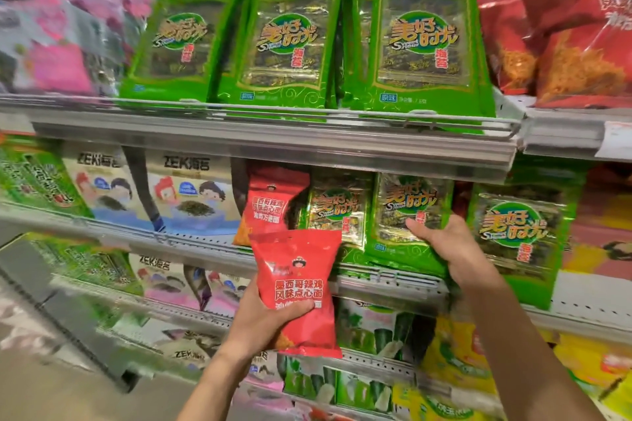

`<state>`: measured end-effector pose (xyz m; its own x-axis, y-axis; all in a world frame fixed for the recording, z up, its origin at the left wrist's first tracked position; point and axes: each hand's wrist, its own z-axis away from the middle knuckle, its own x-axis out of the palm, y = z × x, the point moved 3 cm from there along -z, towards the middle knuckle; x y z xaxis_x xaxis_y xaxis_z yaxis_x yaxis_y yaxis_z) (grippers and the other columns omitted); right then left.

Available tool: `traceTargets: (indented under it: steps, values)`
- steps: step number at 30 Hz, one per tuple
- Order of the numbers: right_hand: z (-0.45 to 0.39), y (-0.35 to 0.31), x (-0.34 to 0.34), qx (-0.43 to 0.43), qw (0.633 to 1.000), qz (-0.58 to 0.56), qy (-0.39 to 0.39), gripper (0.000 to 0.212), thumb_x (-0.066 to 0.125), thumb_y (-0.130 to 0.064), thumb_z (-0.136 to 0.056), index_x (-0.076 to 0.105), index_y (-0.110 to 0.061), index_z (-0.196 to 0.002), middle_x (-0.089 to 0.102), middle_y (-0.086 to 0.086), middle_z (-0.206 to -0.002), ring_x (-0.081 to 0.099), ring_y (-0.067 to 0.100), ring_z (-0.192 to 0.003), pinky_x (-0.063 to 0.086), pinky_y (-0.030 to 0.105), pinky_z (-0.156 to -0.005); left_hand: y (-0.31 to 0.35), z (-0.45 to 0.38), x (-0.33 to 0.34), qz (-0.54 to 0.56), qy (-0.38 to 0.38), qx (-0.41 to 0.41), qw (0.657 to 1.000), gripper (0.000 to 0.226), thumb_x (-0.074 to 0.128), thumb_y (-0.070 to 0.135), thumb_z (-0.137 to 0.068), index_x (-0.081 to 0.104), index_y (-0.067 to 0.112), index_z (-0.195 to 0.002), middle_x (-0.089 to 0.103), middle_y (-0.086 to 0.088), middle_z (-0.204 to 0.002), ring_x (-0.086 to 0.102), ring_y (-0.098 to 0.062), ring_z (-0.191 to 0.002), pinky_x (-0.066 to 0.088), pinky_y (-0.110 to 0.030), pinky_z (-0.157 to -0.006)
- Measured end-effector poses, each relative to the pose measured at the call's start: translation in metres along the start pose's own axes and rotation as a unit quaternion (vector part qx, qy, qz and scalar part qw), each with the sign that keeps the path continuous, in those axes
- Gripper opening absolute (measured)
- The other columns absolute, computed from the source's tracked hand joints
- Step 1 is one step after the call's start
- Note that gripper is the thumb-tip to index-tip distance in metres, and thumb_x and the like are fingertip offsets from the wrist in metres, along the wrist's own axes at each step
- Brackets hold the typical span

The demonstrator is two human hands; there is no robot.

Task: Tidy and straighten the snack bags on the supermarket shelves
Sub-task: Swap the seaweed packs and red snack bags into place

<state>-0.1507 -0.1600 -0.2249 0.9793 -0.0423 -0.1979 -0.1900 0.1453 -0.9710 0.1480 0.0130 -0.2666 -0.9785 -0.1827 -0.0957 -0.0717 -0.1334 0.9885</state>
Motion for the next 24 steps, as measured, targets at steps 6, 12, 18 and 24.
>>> traceTargets:
  steps: [6, 12, 18, 24]
  values:
    - [0.005, 0.01, 0.002, -0.006, 0.999, 0.033, -0.023, 0.034, 0.084, -0.025, -0.08, 0.064, -0.031, -0.106, 0.068, -0.001, -0.126, 0.063, 0.012, -0.103, 0.043, 0.04, -0.099, -0.001, 0.001, -0.002, -0.011, 0.004, -0.005, 1.0, 0.062, 0.092, 0.022, -0.06, 0.062, 0.015, -0.114, 0.078, 0.001, -0.099, 0.075, -0.018, -0.091, 0.06, -0.025, -0.073]
    - [0.016, 0.021, 0.019, -0.033, 0.992, 0.114, 0.049, 0.101, 0.073, -0.044, -0.088, 0.012, -0.008, -0.16, 0.027, 0.015, -0.165, 0.029, 0.034, -0.15, 0.029, 0.048, -0.119, 0.002, 0.005, 0.01, -0.004, -0.001, -0.006, 1.0, 0.06, 0.091, 0.018, -0.064, 0.061, 0.015, -0.116, 0.078, 0.0, -0.1, 0.075, -0.017, -0.092, 0.059, -0.027, -0.076]
    - [0.03, 0.03, 0.027, -0.09, 0.952, 0.281, 0.082, 0.094, 0.059, -0.042, -0.099, -0.002, -0.002, -0.16, 0.017, 0.022, -0.164, 0.022, 0.036, -0.151, 0.024, 0.043, -0.121, 0.01, 0.007, 0.029, 0.011, 0.001, -0.007, 1.0, 0.063, 0.091, 0.021, -0.063, 0.059, 0.018, -0.118, 0.078, 0.001, -0.1, 0.075, -0.017, -0.092, 0.059, -0.032, -0.08]
    - [0.073, 0.046, 0.019, -0.147, 0.924, 0.35, 0.049, 0.082, 0.05, -0.039, -0.104, 0.001, -0.01, -0.162, 0.011, 0.015, -0.167, 0.012, 0.031, -0.156, 0.019, 0.04, -0.124, 0.027, 0.007, 0.064, 0.0, 0.002, 0.023, 1.0, 0.064, 0.093, 0.023, -0.062, 0.062, 0.016, -0.117, 0.078, 0.001, -0.098, 0.075, -0.016, -0.091, 0.059, -0.035, -0.082]
